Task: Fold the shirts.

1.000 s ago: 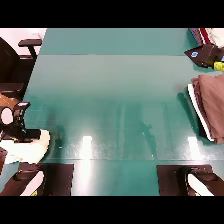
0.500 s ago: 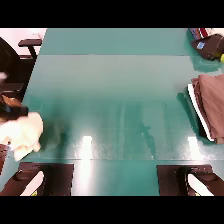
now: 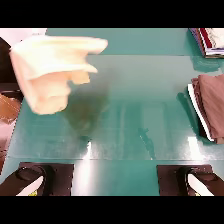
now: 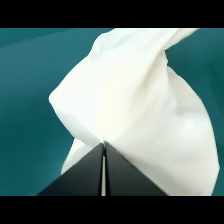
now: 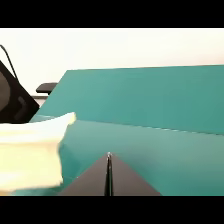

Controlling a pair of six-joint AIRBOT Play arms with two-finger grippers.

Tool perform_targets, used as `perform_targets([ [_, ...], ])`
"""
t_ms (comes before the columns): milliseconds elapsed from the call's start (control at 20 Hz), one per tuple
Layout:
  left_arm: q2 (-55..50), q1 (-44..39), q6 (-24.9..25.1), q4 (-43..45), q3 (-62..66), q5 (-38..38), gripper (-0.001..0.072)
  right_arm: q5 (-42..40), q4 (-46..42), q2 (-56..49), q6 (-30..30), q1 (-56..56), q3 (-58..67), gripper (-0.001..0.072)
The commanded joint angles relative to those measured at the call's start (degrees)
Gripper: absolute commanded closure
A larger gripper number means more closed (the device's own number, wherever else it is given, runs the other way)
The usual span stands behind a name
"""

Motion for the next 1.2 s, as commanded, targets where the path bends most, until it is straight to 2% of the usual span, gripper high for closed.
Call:
perform_targets([
  [0,-9.49,-10.56,2.19,-0.85,7.93,4.13,0.0688,0.37,-0.02,-0.55,0.04,0.04,0.68,0.0693],
  [200,-24.68,-23.17,8.35,-4.35,12.0,10.21,0.0685,0.66,-0.13,-1.4,0.04,0.04,0.68,0.0693],
  [300,-31.06,-26.12,9.68,-6.82,12.07,12.11,0.0682,0.61,-0.17,-1.38,0.04,0.02,0.68,0.0693],
  [350,-33.42,-26.23,9.68,-8.33,12.07,13.33,0.0547,0.63,-0.22,-1.38,0.04,0.02,0.68,0.0693],
  [400,-34.67,-26.01,9.6,-9.14,12.07,14.38,0.0193,0.68,-0.22,-1.36,0.02,0.02,0.68,0.0693],
  [450,-34.95,-25.35,9.2,-9.11,12.07,15.23,0.0102,0.68,-0.22,-1.36,0.04,0.04,0.68,0.0693],
  [550,-34.75,-21.66,8.92,-8.74,13.07,14.36,0.0101,0.57,-0.22,-1.38,0.04,0.02,0.68,0.0693],
  [700,-34.56,-9.73,2.56,-8.35,11.67,7.15,0.0101,0.68,-0.17,-1.27,0.04,0.04,0.68,0.0693],
  [800,-34.56,-0.94,0.09,-11.23,6.32,2.93,0.0101,0.68,-0.13,-1.27,0.04,0.04,0.68,0.0693],
  [950,-34.53,8.04,1.18,-21.75,-6.27,1.27,0.0101,0.66,-0.13,-1.27,0.04,0.04,0.68,0.0693],
  [1150,-34.53,9.84,7.17,-28.44,-24.09,4.92,0.01,0.66,-0.11,-1.27,0.04,0.04,0.68,0.0693],
])
